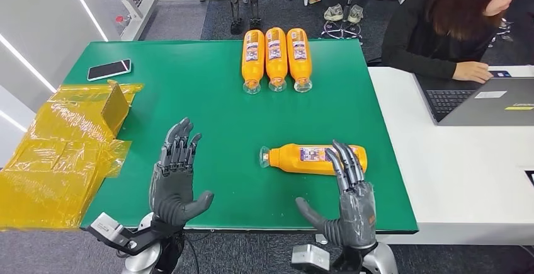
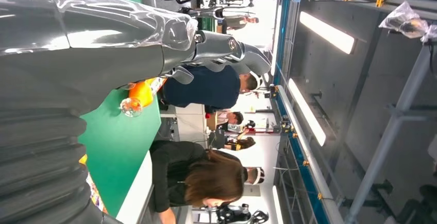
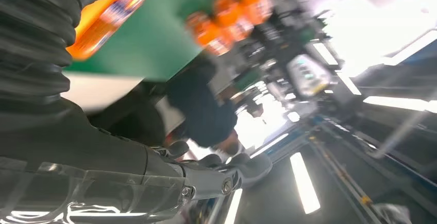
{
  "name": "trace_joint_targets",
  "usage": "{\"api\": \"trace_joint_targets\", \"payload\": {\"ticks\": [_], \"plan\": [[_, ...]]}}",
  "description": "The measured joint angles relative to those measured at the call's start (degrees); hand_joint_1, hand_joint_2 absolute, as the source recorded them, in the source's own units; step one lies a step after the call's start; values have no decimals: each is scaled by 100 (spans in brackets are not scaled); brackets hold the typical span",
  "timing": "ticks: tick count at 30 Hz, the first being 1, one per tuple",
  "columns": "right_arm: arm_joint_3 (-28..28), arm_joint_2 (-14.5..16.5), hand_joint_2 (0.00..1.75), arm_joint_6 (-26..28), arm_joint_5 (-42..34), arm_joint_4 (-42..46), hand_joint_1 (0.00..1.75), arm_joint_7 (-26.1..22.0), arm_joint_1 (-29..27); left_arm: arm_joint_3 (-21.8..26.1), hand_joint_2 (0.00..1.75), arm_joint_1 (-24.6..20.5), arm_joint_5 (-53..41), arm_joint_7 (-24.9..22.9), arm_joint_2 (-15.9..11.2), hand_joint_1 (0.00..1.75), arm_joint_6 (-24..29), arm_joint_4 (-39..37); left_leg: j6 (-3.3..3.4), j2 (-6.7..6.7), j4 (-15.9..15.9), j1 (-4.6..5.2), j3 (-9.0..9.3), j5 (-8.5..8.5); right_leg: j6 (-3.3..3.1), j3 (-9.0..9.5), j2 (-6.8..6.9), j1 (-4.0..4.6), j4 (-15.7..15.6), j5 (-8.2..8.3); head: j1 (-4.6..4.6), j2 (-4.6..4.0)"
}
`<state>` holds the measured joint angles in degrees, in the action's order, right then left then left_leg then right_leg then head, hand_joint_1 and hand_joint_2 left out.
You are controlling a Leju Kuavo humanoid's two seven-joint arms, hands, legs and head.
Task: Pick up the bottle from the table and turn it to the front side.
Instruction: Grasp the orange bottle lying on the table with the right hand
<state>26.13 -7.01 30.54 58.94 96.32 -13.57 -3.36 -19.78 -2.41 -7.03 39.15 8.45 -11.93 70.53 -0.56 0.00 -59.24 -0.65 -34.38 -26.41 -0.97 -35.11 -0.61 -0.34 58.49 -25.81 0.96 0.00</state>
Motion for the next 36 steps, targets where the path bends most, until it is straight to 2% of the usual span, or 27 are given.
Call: {"api": "trace_joint_targets", "payload": {"ticks": [2, 8, 13, 16, 22, 30, 36], "plan": [[-215, -81, 175, -209, 534, -122, 0, 352, 114, 0, 175, -1, -17, 0, 1, 0, -28, 0, 1, -1, -1, 1, -1, 1, 0, 1, 2, 0, 0, 1, 1, 0], [-535, -257, 175, -988, 1544, -561, 0, 1015, 529, 0, 175, -22, -36, -9, 25, 0, -125, 0, 2, -1, -2, 1, 2, 2, 0, 2, 2, -1, 0, 4, -1, 0], [-557, -314, 175, -1134, 1879, -827, 0, 1199, 742, 3, 175, 27, -56, -20, 44, 0, -134, 2, 2, -1, -1, 0, 1, 2, -1, 0, 2, -1, 1, 3, -1, 0], [-556, -338, 175, -1413, 1690, -976, 0, 1172, 888, 8, 175, 51, -73, -46, 44, 0, -185, 31, 2, -1, -1, -1, 0, 2, -2, 0, 2, 0, 1, 2, -1, 0], [-533, -484, 175, -2547, 822, -1396, 0, 857, 1223, 12, 175, 59, -120, -85, 44, 0, -290, 66, 2, -5, -1, 0, -3, 2, -1, 1, 7, -1, 1, 3, 0, 0], [-341, -593, 175, -3197, 510, -1912, 0, 737, 1700, 13, 175, 61, -121, -92, 45, 0, -321, 67, 2, -8, -2, 0, -3, 3, 0, 0, 8, -1, 1, 5, 0, 0], [-139, -630, 175, -3678, 103, -2614, 0, 575, 2291, 13, 175, 41, -102, -170, 87, 0, -341, 68, 0, -7, -2, 0, -3, 4, 0, 0, 8, -1, 3, 5, -1, 0]]}}
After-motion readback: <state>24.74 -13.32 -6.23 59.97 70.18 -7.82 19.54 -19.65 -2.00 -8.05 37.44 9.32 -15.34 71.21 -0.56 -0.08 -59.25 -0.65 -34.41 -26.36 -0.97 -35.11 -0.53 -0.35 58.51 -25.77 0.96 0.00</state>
